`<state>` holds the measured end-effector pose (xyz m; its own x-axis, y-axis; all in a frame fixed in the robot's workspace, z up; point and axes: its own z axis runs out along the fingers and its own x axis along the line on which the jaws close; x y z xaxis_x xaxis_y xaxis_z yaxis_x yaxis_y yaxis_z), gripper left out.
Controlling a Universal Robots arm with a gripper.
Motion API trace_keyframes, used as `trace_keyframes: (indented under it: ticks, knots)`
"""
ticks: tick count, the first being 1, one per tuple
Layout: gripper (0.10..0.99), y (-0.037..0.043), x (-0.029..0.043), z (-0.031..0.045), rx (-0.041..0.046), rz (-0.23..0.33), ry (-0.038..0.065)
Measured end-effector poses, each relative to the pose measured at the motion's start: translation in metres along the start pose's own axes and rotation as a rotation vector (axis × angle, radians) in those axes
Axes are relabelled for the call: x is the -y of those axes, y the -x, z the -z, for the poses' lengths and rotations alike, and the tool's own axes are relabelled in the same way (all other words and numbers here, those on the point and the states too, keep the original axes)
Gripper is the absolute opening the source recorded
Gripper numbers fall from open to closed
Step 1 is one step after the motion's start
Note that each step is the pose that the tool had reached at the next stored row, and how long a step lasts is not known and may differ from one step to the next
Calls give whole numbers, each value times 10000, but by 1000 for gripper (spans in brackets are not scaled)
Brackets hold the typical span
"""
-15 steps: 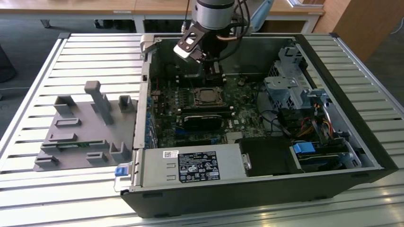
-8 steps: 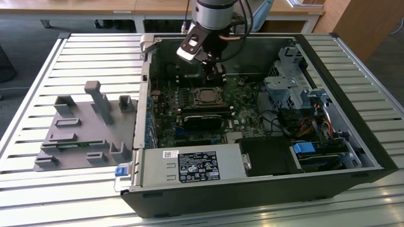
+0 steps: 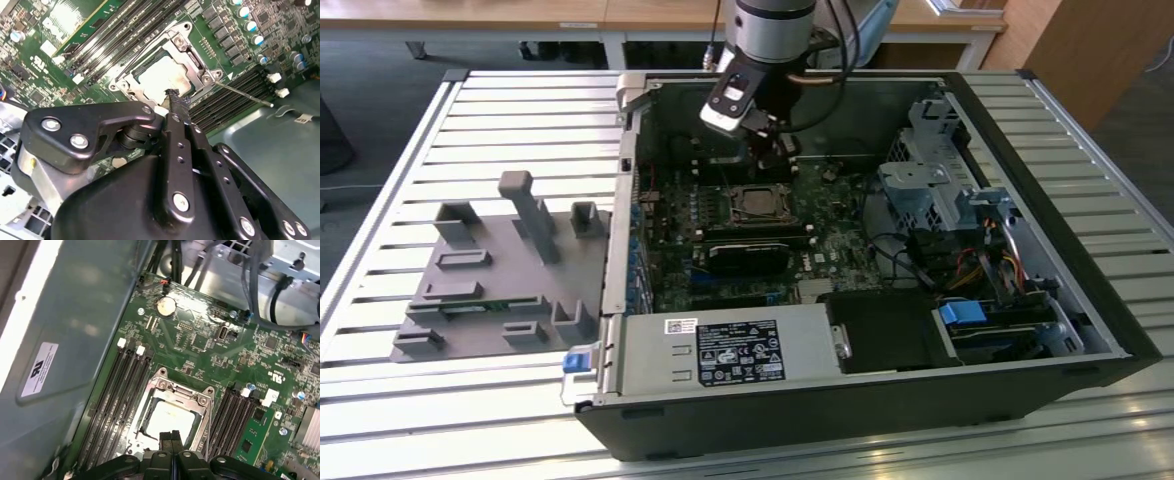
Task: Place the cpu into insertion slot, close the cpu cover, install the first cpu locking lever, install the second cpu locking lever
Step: 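Install the first cpu locking lever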
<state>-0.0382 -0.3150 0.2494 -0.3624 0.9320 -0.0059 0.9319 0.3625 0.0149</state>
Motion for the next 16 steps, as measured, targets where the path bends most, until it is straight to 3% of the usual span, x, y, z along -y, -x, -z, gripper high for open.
trace_keyframes:
  ticks: [16]
  knots:
    - [106, 0, 0, 0, -23, 1575, 9]
